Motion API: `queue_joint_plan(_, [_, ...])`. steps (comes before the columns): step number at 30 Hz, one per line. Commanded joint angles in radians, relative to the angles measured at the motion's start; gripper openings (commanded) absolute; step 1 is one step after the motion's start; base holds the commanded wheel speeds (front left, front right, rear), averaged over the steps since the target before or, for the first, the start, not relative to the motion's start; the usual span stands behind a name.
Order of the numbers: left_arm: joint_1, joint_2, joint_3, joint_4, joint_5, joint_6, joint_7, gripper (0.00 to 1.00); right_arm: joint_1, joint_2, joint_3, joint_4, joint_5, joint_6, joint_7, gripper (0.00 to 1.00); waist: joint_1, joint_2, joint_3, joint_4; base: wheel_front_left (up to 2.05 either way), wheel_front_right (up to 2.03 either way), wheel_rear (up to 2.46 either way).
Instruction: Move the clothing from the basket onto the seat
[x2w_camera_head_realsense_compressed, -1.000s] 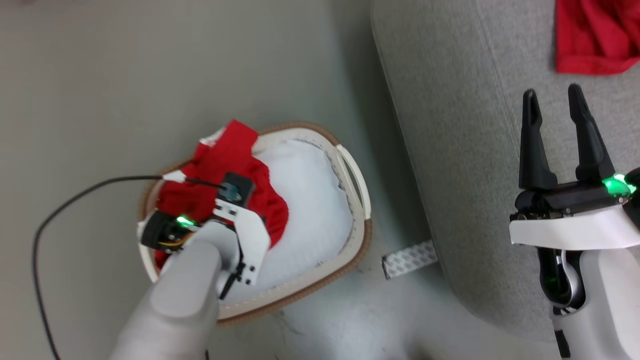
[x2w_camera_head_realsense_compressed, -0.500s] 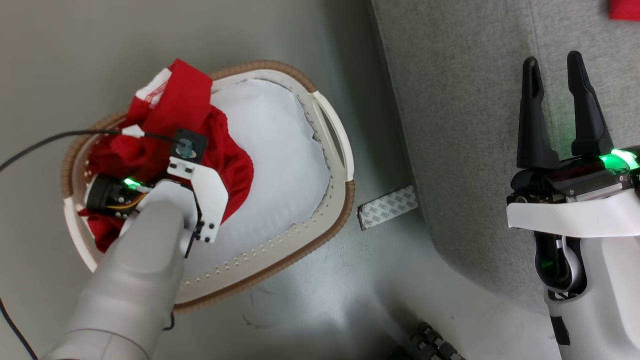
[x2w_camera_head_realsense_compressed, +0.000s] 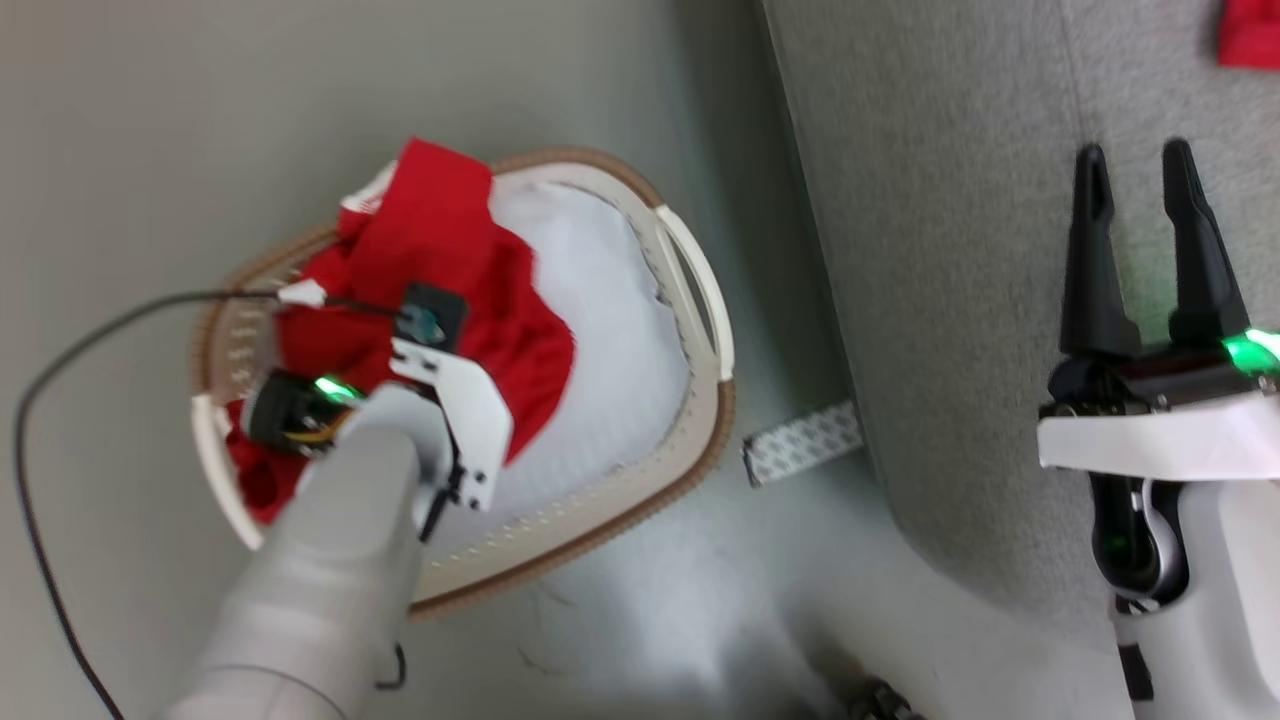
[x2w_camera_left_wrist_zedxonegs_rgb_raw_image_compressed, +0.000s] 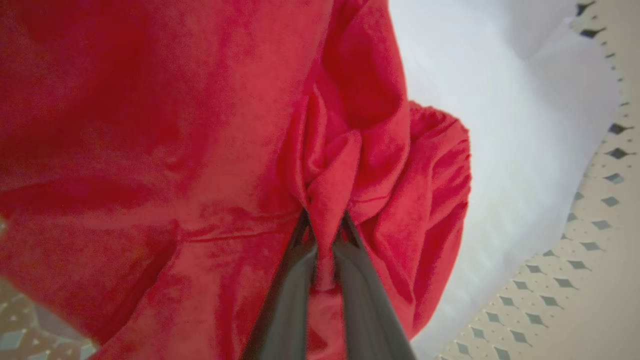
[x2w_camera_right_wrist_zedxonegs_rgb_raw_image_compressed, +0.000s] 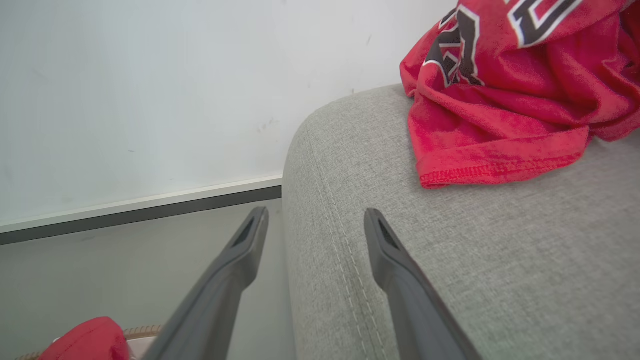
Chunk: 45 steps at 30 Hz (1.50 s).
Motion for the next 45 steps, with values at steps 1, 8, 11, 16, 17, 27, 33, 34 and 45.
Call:
queue_joint_plan(1, [0.028, -0.012, -0.005, 0.007, -0.019, -0.015, -0.025, 0.00, 0.029, -0.001, -0.022, 0.013, -0.021, -0.002, 0.000, 1.00, -0.0001, 0.0000, -0.081, 0.055, 0.00, 0.00, 0.00])
queue_joint_plan(8, [0.130, -0.030, -0.046, -0.036, -0.126, -0.081, -0.091, 0.00, 0.132, -0.002, -0.076, 0.060, -0.058, -0.002, 0.000, 1.00, -0.0001, 0.0000, -0.299, 0.153, 0.00, 0.00, 0.00])
queue_joint_plan(11, [0.189, -0.030, -0.085, -0.099, -0.202, -0.093, -0.099, 0.00, 0.192, -0.002, -0.090, 0.077, -0.083, -0.002, 0.000, 1.00, -0.0001, 0.0000, -0.397, 0.191, 0.00, 0.00, 0.00])
queue_joint_plan(16, [0.272, -0.029, -0.151, -0.209, -0.318, -0.074, -0.116, 0.00, 0.294, -0.002, -0.105, 0.101, -0.111, -0.002, 0.000, 1.00, -0.0001, 0.0000, -0.555, 0.255, 0.00, 0.00, 0.00])
queue_joint_plan(17, [0.272, -0.029, -0.151, -0.209, -0.318, -0.074, -0.116, 0.00, 0.294, -0.002, -0.105, 0.101, -0.111, -0.002, 0.000, 1.00, -0.0001, 0.0000, -0.555, 0.255, 0.00, 0.00, 0.00])
queue_joint_plan(27, [0.332, -0.029, -0.206, -0.388, -0.427, -0.021, -0.133, 0.00, 0.435, -0.002, -0.078, 0.126, -0.126, -0.002, 0.000, 1.00, -0.0001, 0.0000, -0.781, 0.329, 0.00, 0.00, 0.00])
queue_joint_plan(33, [0.333, -0.007, -0.170, -0.507, -0.460, 0.009, -0.129, 0.00, 0.486, -0.002, -0.072, 0.130, -0.133, -0.002, 0.000, 1.00, -0.0001, 0.0000, -0.870, 0.352, 0.00, 0.00, 0.00])
queue_joint_plan(34, [0.329, 0.000, -0.164, -0.532, -0.465, 0.014, -0.125, 0.00, 0.492, -0.002, -0.071, 0.129, -0.134, -0.002, 0.000, 1.00, -0.0001, 0.0000, -0.879, 0.356, 0.00, 0.00, 0.00])
queue_joint_plan(45, [0.337, 0.087, -0.115, -0.807, -0.478, 0.084, -0.063, 0.00, 0.537, -0.002, -0.068, 0.127, -0.127, -0.002, 0.000, 1.00, -0.0001, 0.0000, -0.939, 0.379, 0.00, 0.00, 0.00])
